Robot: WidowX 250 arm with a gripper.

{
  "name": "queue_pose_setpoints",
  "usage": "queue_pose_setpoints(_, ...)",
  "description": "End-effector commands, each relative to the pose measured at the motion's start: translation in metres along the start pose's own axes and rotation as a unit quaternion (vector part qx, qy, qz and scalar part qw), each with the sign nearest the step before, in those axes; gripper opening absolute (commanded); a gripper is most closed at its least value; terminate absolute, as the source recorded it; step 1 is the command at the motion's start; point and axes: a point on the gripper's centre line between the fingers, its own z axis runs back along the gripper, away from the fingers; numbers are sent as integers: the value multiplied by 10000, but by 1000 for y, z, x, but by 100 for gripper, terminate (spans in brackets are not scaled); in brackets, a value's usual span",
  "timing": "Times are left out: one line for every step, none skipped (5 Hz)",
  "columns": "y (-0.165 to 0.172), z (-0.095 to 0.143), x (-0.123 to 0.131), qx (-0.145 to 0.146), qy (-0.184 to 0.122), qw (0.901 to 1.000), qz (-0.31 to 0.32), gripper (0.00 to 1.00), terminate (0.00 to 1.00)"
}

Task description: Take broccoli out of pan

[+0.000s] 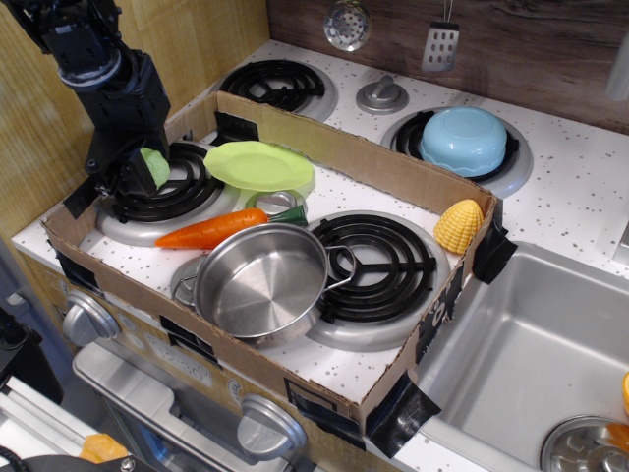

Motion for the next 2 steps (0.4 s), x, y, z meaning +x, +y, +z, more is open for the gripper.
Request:
queue_pose_setpoints(24,-3,-5,477,51,9946,-915,0,0)
queue_pose_setpoints(18,-9,-5,603,-192,9865,-1509,100,0)
